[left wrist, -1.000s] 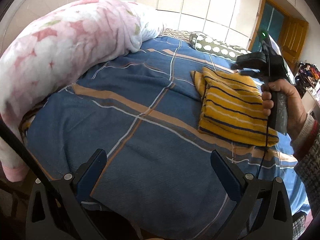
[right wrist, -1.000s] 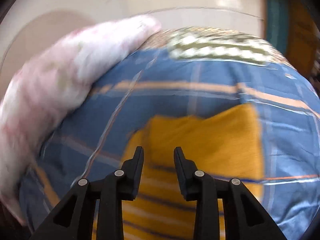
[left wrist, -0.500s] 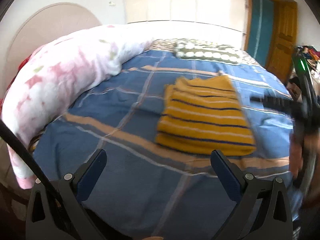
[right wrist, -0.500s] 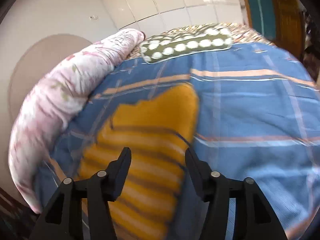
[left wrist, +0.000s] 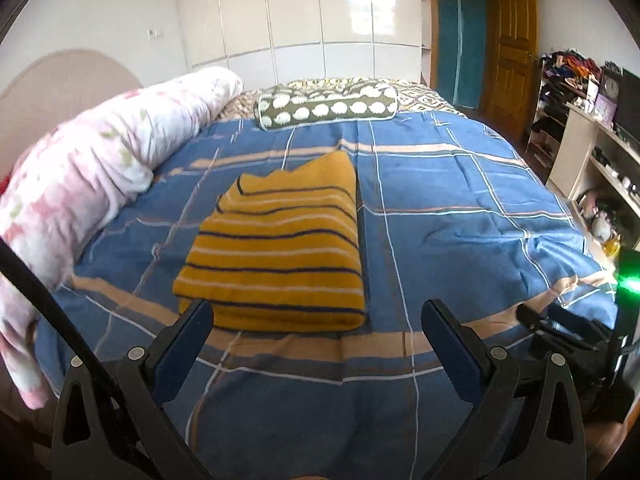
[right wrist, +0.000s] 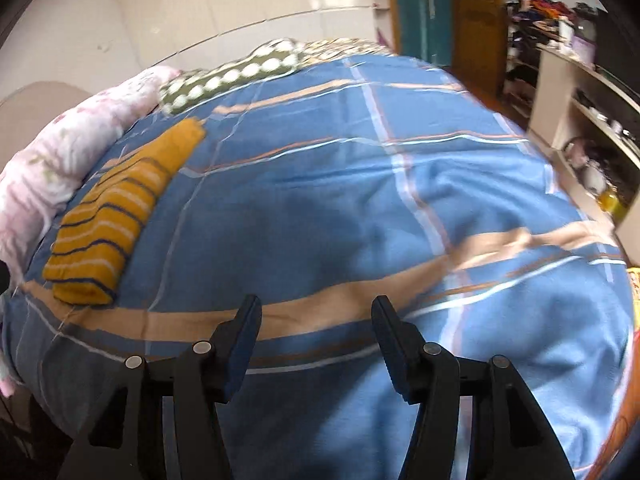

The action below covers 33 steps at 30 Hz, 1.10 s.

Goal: Fold small clothes

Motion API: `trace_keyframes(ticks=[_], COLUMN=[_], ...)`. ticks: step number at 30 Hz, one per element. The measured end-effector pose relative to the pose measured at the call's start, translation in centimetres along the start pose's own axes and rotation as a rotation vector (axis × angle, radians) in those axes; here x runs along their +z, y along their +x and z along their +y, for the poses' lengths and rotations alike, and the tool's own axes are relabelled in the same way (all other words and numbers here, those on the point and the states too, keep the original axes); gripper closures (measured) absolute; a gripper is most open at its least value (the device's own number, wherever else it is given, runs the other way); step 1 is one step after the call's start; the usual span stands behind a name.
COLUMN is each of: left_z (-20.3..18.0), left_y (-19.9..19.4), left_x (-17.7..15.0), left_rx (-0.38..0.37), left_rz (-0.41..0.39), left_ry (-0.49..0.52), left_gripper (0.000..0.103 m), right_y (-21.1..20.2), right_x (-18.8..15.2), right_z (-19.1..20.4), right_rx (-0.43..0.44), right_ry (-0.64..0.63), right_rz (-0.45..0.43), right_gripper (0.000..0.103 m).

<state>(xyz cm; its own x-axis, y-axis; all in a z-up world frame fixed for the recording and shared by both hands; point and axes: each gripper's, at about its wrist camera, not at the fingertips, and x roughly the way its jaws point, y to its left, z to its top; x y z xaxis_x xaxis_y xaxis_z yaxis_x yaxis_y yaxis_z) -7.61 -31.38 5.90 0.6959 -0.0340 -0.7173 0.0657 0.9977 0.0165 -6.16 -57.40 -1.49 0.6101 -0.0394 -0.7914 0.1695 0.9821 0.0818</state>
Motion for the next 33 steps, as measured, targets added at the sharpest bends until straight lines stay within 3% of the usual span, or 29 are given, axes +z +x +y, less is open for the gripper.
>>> trace_keyframes(ticks=[4, 10, 16, 22, 27, 33], left_z=[0.2, 1.7, 2.8, 5.9, 9.4, 13.1], left_y=[-0.9, -0.9, -1.0, -0.3, 0.3, -0.3], left_x=[-0.1, -0.8, -1.5, -2.2, -2.9, -2.4], left_rx=[0.024, 0.024, -0.006, -0.028, -0.039, -0.021], left_rz=[-0.007, 0.015, 0.013, 0.027, 0.05, 0.005], left_ry=[0.003, -0.029, 0.006, -0.005, -0.059, -0.077], left_gripper=[0.0, 0.0, 0.0, 0.0, 0.0, 0.0], right_y=[-0.6, -0.8, -1.0, -0.6, -1.7, -2.5], right_x=[0.7, 2.0, 0.8, -1.2, -0.8, -0.7], right_z=[-0.3, 2.9, 4.6, 6.8, 9.7, 13.3], right_rx=[0.013, 0.022, 0.026, -0.006, -0.037, -0.062], right_ry=[-0.007, -0.147, -0.063, -0.045, -0.079, -0.166], right_rz=[0.0, 0.004, -0.006, 0.01, -0.033, -0.055], right_gripper=[0.04, 0.039, 0.035, 0.035, 0.034, 0.034])
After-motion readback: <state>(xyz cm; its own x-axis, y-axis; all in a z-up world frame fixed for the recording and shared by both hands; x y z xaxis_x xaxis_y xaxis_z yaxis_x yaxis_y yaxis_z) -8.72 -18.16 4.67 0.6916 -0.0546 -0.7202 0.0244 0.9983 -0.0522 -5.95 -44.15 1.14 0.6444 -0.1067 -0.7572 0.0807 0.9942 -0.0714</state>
